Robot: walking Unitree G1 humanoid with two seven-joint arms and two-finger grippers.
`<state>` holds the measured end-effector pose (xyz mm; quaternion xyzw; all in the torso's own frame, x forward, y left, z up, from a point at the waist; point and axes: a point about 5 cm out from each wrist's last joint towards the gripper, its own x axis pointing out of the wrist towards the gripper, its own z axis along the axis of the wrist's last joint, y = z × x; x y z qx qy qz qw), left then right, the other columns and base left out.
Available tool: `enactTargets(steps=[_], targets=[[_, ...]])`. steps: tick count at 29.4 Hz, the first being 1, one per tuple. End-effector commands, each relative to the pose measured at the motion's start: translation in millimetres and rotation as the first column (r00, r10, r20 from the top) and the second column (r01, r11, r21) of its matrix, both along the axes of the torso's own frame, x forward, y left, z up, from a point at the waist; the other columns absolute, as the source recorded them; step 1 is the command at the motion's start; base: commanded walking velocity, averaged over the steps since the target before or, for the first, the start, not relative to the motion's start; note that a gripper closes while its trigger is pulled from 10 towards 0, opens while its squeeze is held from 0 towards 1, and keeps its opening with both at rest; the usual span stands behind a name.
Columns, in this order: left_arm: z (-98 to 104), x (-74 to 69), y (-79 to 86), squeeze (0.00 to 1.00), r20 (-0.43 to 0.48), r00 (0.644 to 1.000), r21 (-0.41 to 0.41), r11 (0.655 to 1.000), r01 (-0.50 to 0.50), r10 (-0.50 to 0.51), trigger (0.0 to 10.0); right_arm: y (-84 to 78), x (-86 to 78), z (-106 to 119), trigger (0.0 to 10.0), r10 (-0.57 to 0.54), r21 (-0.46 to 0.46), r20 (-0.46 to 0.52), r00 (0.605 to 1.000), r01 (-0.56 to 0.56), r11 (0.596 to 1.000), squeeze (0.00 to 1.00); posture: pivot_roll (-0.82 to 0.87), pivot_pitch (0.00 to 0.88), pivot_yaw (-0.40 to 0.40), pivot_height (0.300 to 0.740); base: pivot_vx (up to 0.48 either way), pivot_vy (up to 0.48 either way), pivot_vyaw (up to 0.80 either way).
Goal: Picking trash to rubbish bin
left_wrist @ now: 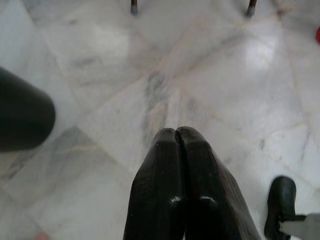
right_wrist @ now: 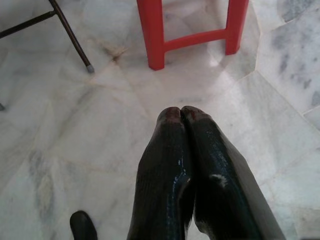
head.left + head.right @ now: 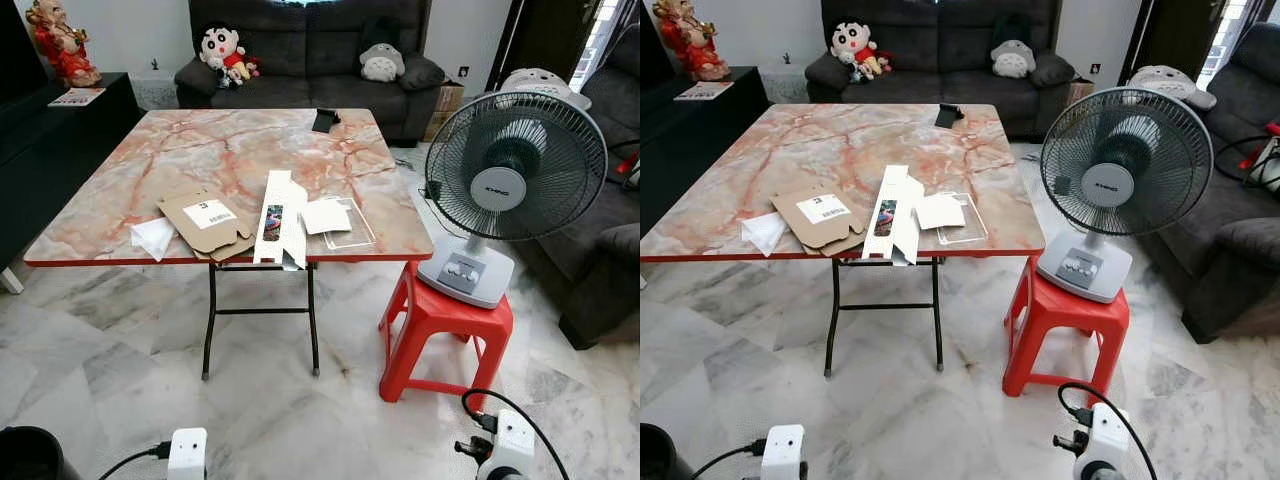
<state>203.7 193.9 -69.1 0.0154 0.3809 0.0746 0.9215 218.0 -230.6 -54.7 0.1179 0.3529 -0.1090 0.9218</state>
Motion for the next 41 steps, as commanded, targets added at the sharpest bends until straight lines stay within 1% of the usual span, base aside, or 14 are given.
enactTargets(steps=[1,21,24,26,27,28,29,30,31,33,37,39,40,41], targets=[[-2.2,-3.7,0.9,0.00,-0.017,1.000,0.008,1.000,0.010,-0.010,10.0,-0.4,-3.8,-2.3,10.0,-0.019,0.006,-0.011,1.000,0.019,1.000,0.00,-0.07,0.000,-0.021,0.740,0.000,0.000,0.00],[0.7,1.8,-0.3,0.00,-0.001,1.000,0.008,1.000,0.008,-0.008,10.0,3.4,-3.0,-2.9,10.0,-0.048,0.029,-0.004,0.999,0.048,0.998,0.00,-0.05,0.000,-0.029,0.740,0.000,0.000,0.00],[2.6,4.0,-0.7,0.00,0.022,1.000,0.006,1.000,-0.004,0.004,10.0,0.9,1.9,1.0,10.0,-0.038,0.021,0.017,0.999,0.038,0.999,0.00,-0.05,0.000,-0.045,0.740,0.000,0.000,0.00],[8.5,11.7,-0.4,0.00,0.077,0.997,0.022,1.000,-0.021,0.019,10.0,-1.5,11.4,8.4,10.0,-0.021,0.001,0.057,0.998,0.021,1.000,0.00,-0.05,0.000,-0.056,0.740,0.000,0.000,0.00],[18.1,23.2,0.0,0.00,0.154,0.988,0.035,0.999,-0.029,0.023,10.0,-2.2,22.6,17.4,10.0,-0.007,-0.004,0.114,0.993,0.008,1.000,0.00,-0.04,0.000,-0.060,0.740,0.000,0.000,0.00],[18.1,23.2,0.0,0.00,0.154,0.988,0.035,0.999,-0.029,0.023,10.0,-2.2,22.6,17.4,10.0,-0.007,-0.004,0.114,0.993,0.008,1.000,0.00,-0.04,0.000,-0.060,0.740,0.000,0.000,0.00],[23.7,29.7,-0.2,0.00,0.194,0.981,0.050,0.999,-0.021,0.011,10.0,-2.3,28.6,22.3,10.0,0.000,-0.007,0.144,0.990,0.001,1.000,0.00,-0.05,0.000,-0.061,0.740,0.000,0.000,0.00],[35.2,42.4,-1.5,0.00,0.267,0.963,0.085,0.996,0.003,-0.025,10.0,-2.6,39.4,31.6,10.0,0.014,-0.018,0.193,0.981,-0.011,1.000,0.00,-0.05,0.000,-0.063,0.740,0.000,0.000,0.00],[39.0,46.4,-2.0,0.00,0.289,0.957,0.096,0.995,0.008,-0.035,10.0,-2.5,42.7,34.6,10.0,0.020,-0.023,0.208,0.978,-0.016,1.000,0.00,-0.05,0.000,-0.063,0.740,0.000,0.000,0.00],[58.9,65.3,-3.0,0.00,0.400,0.915,0.116,0.993,0.004,-0.050,10.0,0.5,59.4,50.2,10.0,0.045,-0.028,0.293,0.955,-0.039,0.999,0.00,-0.05,0.000,-0.064,0.740,0.000,0.000,0.00],[89.8,90.9,-8.4,0.00,0.540,0.837,0.155,0.988,0.006,-0.090,10.0,15.5,86.7,77.8,10.0,0.108,-0.037,0.432,0.895,-0.102,0.994,0.00,-0.04,0.000,-0.064,0.740,0.000,0.000,0.00],[101.6,98.4,-15.1,0.00,0.593,0.796,0.169,0.985,0.023,-0.120,10.0,24.1,98.1,91.6,10.0,0.111,-0.023,0.503,0.857,-0.115,0.993,0.00,-0.04,0.000,-0.059,0.740,0.000,0.000,0.00],[101.6,98.4,-15.1,0.00,0.593,0.796,0.169,0.985,0.023,-0.120,10.0,24.1,98.1,91.6,10.0,0.111,-0.023,0.503,0.857,-0.115,0.993,0.00,-0.04,0.000,-0.059,0.740,0.000,0.000,0.00],[106.3,100.5,-19.5,0.00,0.613,0.776,0.188,0.981,0.040,-0.149,10.0,28.4,102.5,97.5,10.0,0.114,-0.020,0.531,0.840,-0.122,0.992,0.00,-0.04,0.000,-0.058,0.740,0.000,0.000,0.00]])
